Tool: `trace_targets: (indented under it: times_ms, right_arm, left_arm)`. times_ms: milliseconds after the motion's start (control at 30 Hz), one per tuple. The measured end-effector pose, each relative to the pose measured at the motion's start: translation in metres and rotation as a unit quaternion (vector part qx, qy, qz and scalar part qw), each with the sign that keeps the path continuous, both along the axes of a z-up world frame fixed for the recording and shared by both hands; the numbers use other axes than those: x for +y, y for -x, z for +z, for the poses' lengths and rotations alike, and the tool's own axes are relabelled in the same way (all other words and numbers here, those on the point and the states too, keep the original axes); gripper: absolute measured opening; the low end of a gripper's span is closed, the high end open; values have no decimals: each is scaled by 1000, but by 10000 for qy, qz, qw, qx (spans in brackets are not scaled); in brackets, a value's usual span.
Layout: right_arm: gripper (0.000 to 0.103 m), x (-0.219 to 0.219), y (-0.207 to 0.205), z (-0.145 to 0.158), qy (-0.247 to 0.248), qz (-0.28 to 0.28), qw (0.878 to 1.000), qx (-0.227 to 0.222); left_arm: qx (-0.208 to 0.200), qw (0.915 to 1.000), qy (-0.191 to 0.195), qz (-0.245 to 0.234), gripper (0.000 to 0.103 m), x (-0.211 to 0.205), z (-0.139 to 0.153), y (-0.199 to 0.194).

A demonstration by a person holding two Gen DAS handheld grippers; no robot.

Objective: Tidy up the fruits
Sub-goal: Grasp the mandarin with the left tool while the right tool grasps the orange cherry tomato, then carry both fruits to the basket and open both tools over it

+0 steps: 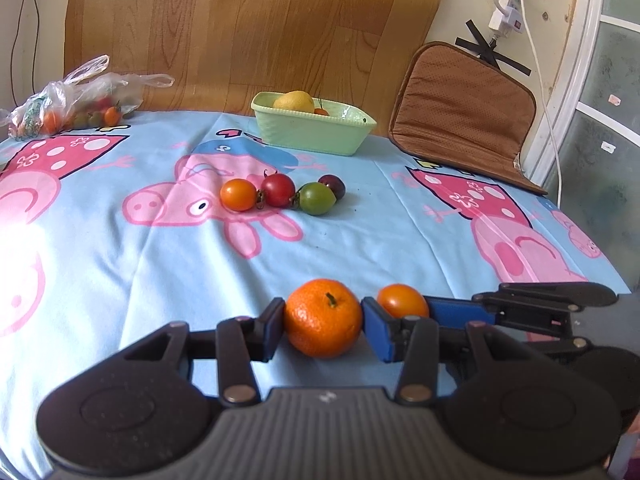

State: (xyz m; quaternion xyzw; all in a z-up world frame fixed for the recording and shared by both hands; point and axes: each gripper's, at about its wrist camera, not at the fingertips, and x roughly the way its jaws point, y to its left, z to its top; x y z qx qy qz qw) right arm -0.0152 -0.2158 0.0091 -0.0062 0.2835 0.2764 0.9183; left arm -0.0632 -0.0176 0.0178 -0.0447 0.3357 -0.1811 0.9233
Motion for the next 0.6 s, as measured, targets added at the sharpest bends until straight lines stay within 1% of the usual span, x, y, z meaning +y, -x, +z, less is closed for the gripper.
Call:
trace_targets:
  times_ms: [133, 300, 433, 600]
  right_arm:
    - [30, -6, -6, 7, -120, 16, 9999, -45]
    - [30, -23, -36, 24, -377, -68, 9992, -137]
    - [30, -35, -77, 42, -447, -271, 9980, -350]
    - [30, -47, -151, 59, -587, -771, 9939, -534]
  left_arm:
    - [-66, 9999, 50, -76, 42, 0, 8, -9]
    - [-107, 9996, 207, -187, 42, 0, 26, -40]
    - [-244, 9990, 283, -253, 42, -2, 47, -81]
    - [-543, 9976, 339, -259, 42, -4, 73, -152]
